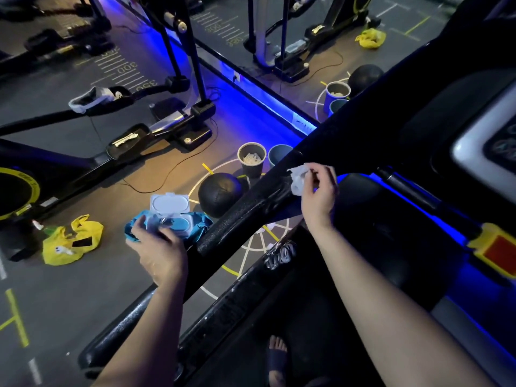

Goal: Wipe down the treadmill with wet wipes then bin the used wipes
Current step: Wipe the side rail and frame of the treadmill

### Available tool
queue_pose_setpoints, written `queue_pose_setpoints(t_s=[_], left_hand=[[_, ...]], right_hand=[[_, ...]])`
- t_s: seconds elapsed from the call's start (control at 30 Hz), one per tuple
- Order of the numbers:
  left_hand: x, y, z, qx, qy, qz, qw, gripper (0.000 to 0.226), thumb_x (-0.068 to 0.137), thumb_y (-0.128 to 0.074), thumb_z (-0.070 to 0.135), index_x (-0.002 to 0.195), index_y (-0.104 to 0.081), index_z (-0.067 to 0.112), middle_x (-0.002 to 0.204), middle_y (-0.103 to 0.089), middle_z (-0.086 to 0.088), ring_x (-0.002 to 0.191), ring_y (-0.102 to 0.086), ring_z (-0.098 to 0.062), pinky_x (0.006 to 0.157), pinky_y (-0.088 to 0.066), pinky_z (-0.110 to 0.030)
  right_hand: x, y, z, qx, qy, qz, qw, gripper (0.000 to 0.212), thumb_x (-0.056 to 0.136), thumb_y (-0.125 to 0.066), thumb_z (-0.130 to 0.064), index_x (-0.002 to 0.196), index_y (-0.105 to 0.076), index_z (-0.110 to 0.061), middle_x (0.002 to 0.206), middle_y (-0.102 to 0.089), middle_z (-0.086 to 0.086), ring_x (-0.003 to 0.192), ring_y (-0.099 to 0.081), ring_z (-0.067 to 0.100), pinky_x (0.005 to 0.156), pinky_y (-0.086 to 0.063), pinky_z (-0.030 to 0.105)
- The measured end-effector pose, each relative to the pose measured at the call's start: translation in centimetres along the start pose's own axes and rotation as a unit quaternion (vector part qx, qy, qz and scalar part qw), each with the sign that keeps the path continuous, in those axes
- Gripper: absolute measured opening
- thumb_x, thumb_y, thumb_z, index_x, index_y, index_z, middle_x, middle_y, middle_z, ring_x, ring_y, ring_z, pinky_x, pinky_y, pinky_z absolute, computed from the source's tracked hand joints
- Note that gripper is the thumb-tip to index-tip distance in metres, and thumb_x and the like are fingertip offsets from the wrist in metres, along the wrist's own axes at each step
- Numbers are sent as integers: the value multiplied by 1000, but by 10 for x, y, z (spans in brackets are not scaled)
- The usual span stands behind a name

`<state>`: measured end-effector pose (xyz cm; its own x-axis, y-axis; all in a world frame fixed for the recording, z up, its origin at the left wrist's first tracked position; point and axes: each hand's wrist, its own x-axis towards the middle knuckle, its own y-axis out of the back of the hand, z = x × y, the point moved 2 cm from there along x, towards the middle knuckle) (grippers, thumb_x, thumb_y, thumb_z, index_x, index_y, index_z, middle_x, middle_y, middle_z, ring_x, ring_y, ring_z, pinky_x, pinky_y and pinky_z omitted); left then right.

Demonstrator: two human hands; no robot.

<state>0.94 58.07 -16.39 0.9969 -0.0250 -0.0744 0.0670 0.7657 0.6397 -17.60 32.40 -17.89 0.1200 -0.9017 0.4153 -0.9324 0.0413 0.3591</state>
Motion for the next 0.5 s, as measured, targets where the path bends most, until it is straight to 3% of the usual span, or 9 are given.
queue_pose_setpoints(t_s=[0.13, 0.23, 0.37, 0.5], left_hand=[[0, 0, -1, 2, -3, 0, 1000, 45, 105, -50, 23, 149, -45, 18, 148, -41, -20, 108, -59, -55, 98, -45, -54], [0, -1, 0, 1, -7, 2, 1000, 45, 105, -50, 23, 150, -45, 17, 148, -41, -21, 108, -59, -56, 98, -45, -54], [0, 0, 0, 2, -9, 0, 1000, 45, 105, -50, 23, 149, -45, 16, 148, -40, -22, 106, -59, -57, 97, -45, -55], [0, -1, 0, 10, -6, 0, 1000, 45, 105, -50, 24, 149, -44, 17, 147, -41, -22, 107, -58, -58, 97, -45, -56]], right_hand=[[16, 1, 9, -27, -11, -8, 1000, 21, 91, -57, 0, 105, -71, -6, 110, -64, 12, 96, -63, 20, 83, -51, 30], [10, -9, 11, -54, 1, -34, 998, 15, 90, -58, 3, 100, -69, -1, 109, -61, 16, 94, -63, 28, 84, -47, 22], [-23, -17, 3, -60, 63, -54, 995, 8, 91, -60, 8, 95, -66, 4, 106, -60, 19, 101, -58, 22, 93, -37, 10], [-42, -17, 2, -32, 24, -133, 990, 11, 91, -60, 4, 97, -67, -3, 102, -64, 11, 91, -62, 24, 80, -44, 16]])
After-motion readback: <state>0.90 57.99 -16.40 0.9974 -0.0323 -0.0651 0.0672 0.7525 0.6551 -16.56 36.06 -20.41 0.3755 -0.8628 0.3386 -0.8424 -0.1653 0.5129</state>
